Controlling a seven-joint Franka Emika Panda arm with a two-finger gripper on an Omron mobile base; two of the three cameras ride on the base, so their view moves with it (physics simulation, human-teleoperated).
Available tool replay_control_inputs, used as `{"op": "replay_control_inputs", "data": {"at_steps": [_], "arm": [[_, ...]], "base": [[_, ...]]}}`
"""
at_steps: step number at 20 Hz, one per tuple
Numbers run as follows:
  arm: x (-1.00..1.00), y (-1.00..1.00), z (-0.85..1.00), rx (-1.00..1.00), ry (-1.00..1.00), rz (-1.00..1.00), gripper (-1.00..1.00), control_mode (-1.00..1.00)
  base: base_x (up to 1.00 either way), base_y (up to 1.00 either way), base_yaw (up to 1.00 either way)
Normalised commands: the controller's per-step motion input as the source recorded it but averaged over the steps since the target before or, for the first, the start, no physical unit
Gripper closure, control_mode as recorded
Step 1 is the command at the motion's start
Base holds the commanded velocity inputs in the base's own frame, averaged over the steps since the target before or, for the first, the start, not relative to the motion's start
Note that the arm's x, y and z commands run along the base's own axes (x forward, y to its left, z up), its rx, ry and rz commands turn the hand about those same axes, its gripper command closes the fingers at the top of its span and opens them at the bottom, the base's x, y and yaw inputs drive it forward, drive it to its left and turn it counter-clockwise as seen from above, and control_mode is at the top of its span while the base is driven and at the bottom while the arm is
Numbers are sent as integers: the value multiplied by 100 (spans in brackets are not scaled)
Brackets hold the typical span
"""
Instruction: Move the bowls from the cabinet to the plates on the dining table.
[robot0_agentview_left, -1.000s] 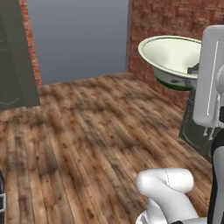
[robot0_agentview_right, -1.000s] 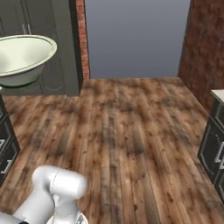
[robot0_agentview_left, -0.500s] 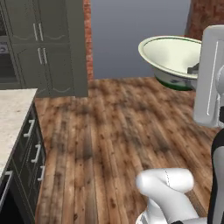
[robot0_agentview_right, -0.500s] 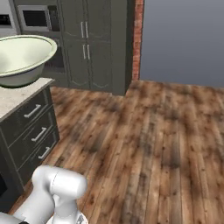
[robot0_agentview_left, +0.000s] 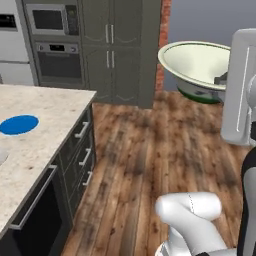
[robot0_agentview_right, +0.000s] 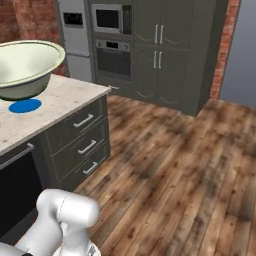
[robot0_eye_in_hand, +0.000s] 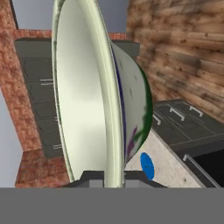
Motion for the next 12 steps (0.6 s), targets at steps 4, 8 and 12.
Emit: {"op": "replay_control_inputs", "data": {"at_steps": [4,8,12], "arm": [[0,0,0,0,0,0,100,100],[0,0,0,0,0,0,100,100],[0,0,0,0,0,0,100,100]], "base": [[0,0,50],[-1,0,50],[24,-7,45]]}}
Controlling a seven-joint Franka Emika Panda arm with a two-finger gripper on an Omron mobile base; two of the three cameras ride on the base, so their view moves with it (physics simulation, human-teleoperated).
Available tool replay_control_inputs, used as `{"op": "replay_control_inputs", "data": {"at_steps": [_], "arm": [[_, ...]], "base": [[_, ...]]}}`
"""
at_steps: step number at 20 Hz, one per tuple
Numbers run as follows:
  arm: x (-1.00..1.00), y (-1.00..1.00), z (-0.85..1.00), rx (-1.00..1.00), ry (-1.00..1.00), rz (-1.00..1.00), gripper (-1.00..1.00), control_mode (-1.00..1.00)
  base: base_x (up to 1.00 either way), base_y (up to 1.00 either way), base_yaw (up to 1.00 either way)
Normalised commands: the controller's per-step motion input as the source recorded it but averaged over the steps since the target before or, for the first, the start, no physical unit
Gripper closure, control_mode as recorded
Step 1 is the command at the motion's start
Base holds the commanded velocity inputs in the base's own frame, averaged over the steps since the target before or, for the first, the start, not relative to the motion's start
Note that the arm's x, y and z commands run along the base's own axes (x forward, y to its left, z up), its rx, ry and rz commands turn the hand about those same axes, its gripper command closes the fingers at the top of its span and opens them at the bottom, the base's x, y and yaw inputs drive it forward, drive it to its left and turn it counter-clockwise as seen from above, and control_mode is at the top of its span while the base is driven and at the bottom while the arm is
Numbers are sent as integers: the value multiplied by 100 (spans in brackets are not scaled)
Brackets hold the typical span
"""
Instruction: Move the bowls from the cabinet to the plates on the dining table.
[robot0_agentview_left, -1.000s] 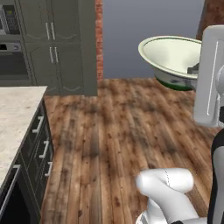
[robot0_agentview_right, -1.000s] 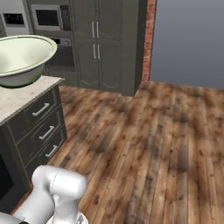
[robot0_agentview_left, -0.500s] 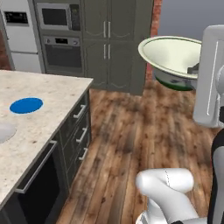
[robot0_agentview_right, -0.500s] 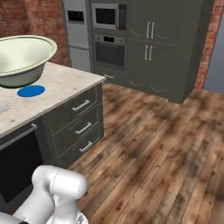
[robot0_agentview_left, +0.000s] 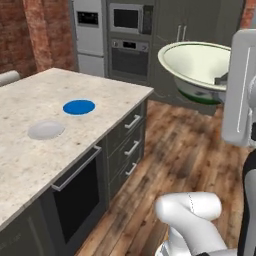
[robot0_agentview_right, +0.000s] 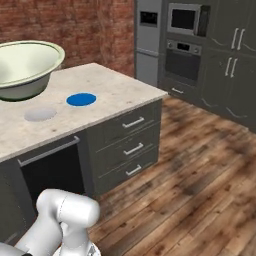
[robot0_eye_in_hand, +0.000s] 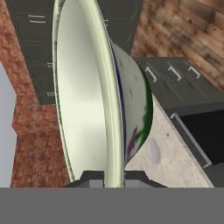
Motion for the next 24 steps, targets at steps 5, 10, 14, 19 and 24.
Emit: {"op": "replay_control_inputs", "data": {"at_steps": [5,10,14,19,24], "arm": [[0,0,0,0,0,0,100,100],[0,0,0,0,0,0,100,100],[0,0,0,0,0,0,100,100],[0,0,0,0,0,0,100,100],[0,0,0,0,0,0,100,100]], "base": [[52,-9,41],[79,-20,31],[95,-23,24],[63,-45,23],[84,-26,24]]}}
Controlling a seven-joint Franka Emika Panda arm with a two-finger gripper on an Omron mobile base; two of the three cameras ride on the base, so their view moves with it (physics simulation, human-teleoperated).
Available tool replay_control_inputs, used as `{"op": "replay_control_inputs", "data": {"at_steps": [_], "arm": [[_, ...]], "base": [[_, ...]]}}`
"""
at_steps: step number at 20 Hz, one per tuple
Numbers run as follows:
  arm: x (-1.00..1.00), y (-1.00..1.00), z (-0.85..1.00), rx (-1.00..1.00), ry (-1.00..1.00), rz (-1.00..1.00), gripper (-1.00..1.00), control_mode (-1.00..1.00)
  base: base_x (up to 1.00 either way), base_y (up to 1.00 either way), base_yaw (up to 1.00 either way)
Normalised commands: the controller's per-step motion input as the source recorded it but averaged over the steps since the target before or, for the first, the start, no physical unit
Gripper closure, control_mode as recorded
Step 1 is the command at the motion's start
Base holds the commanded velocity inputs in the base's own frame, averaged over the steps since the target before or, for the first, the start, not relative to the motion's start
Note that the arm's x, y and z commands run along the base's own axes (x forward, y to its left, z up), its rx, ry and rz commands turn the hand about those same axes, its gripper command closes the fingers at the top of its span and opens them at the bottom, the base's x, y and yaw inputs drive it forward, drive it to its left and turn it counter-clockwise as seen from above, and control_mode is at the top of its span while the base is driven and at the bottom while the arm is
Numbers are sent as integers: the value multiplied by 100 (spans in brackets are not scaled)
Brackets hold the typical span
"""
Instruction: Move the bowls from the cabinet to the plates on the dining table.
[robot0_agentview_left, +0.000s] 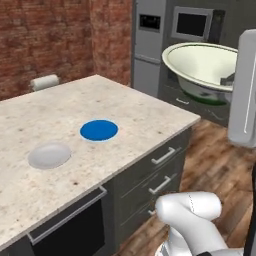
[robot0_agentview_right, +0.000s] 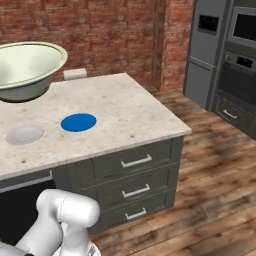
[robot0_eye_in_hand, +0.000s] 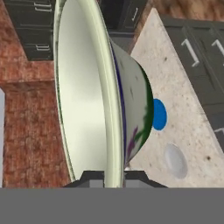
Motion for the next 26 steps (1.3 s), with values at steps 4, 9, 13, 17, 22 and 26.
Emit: {"op": "replay_control_inputs", "data": {"at_steps": [4,9,13,17,22,26], "arm": [[0,0,0,0,0,0,100,100],[0,0,0,0,0,0,100,100],[0,0,0,0,0,0,100,100],[0,0,0,0,0,0,100,100],[18,-4,-15,0,6,24,100,-100],[32,-18,-11,0,11,30,100,-100]], "base": [[57,-1,40],[46,-2,42],[43,-7,38],[35,-4,41],[11,-2,16],[0,0,0]]}}
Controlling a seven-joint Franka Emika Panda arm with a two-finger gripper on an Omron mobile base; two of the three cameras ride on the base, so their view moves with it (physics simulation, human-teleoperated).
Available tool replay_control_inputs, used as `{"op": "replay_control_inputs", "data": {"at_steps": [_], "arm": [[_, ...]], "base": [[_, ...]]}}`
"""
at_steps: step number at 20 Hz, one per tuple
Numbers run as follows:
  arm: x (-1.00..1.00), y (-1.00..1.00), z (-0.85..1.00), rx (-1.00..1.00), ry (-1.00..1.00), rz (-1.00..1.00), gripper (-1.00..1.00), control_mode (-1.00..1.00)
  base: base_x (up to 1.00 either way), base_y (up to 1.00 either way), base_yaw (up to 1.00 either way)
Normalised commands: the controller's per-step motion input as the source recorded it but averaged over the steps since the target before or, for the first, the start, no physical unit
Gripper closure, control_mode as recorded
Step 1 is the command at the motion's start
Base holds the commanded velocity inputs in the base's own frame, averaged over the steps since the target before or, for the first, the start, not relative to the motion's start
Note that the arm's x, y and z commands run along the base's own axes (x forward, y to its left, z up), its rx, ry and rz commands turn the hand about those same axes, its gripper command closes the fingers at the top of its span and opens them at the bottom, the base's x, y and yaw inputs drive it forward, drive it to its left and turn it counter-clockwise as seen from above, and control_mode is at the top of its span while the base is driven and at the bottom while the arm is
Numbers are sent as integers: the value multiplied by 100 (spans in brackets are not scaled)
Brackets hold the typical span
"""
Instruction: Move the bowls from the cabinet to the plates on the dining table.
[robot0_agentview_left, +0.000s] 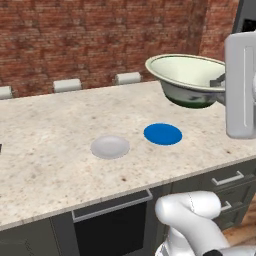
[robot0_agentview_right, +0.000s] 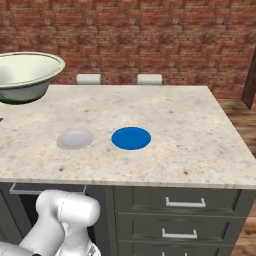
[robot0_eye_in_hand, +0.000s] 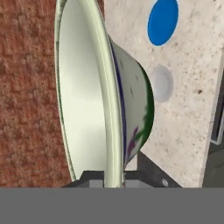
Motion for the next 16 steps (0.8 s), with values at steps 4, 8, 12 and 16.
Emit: {"op": "replay_control_inputs", "data": {"at_steps": [4,8,12,16], "arm": [[32,-16,-2,0,9,22,100,-100],[32,-14,0,-5,12,22,100,-100],[30,-21,0,-11,14,23,100,-100],[29,-24,-2,-10,6,25,100,-100]], "base": [[0,0,0],[0,0,0],[0,0,0],[0,0,0]]}}
